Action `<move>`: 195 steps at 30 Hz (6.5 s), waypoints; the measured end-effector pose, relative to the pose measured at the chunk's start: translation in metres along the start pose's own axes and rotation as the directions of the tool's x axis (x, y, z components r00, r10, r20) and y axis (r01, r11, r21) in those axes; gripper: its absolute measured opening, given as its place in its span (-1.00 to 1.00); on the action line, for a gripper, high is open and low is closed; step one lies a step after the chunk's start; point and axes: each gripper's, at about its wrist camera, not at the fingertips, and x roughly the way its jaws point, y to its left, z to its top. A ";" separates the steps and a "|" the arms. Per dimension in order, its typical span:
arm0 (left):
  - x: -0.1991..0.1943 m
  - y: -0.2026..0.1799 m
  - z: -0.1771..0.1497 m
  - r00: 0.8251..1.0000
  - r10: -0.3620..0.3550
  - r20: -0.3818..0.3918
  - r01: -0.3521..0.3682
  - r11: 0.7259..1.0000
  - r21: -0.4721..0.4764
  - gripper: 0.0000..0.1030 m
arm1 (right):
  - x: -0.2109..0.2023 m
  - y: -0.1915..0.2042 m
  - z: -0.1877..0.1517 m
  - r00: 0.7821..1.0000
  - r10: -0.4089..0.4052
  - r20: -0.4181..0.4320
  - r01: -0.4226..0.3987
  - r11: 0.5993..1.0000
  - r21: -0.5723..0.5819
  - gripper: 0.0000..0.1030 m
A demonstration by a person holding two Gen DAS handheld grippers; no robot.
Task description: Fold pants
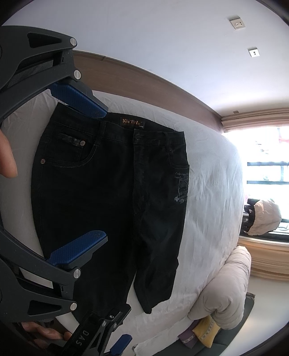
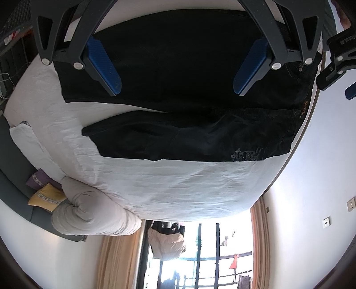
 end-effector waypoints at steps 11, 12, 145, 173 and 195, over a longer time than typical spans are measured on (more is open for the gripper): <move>0.080 0.032 0.073 1.000 -0.028 0.012 0.027 0.997 0.079 1.00 | 0.071 -0.015 0.051 0.976 0.217 -0.011 -0.217 0.975 -0.040 1.00; 0.093 0.036 0.083 0.999 -0.041 0.005 0.040 0.995 0.091 1.00 | 0.081 -0.018 0.059 0.973 0.229 -0.011 -0.229 0.973 -0.036 1.00; 0.087 -0.027 -0.081 0.930 -0.220 -0.296 0.368 0.529 0.764 -0.87 | 0.096 0.068 -0.105 0.949 0.274 -0.159 -0.312 0.727 -0.611 -0.91; 0.088 -0.006 -0.100 0.917 -0.246 -0.314 0.396 0.462 0.793 -0.87 | 0.081 0.081 -0.173 0.981 0.157 -0.113 -0.189 0.654 -0.733 -0.91; 0.053 0.043 -0.069 0.892 -0.351 -0.284 0.449 0.631 0.632 -0.59 | 0.057 0.038 -0.155 0.975 0.217 -0.057 -0.211 0.804 -0.555 0.33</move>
